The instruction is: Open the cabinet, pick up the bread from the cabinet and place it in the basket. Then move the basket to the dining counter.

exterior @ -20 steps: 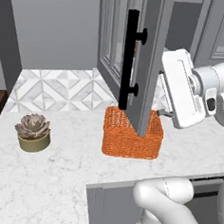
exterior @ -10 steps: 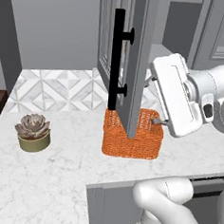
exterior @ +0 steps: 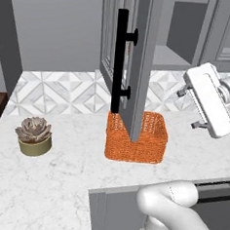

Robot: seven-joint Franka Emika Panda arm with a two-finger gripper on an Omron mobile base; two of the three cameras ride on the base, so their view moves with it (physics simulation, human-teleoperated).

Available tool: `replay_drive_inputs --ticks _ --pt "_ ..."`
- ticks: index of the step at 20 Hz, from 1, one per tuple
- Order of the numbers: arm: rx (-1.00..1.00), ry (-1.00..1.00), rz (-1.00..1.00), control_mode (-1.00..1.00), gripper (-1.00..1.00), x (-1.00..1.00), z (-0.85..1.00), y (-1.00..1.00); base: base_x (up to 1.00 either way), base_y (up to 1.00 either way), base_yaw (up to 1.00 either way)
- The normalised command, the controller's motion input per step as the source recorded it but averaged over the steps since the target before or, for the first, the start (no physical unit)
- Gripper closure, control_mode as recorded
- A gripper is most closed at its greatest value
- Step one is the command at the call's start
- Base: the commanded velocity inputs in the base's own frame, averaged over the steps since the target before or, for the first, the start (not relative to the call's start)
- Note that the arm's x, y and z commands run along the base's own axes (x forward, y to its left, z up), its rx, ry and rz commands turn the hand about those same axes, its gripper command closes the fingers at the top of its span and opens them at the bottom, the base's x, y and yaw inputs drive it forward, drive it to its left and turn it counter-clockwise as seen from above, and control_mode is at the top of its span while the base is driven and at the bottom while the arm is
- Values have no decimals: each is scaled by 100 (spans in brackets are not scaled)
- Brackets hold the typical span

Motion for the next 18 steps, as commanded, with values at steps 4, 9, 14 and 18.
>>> replay_drive_inputs --ticks 4,9,14,18 --pt "-29 1 0 -100 -100 72 -25 -100 0 0 0" --pt "-40 -13 0 -100 -100 10 -33 -78 0 0 0" --pt "-53 -80 10 -100 -100 0 -31 -6 0 0 0" --pt "-42 -97 17 -100 -100 6 -8 11 0 0 0"
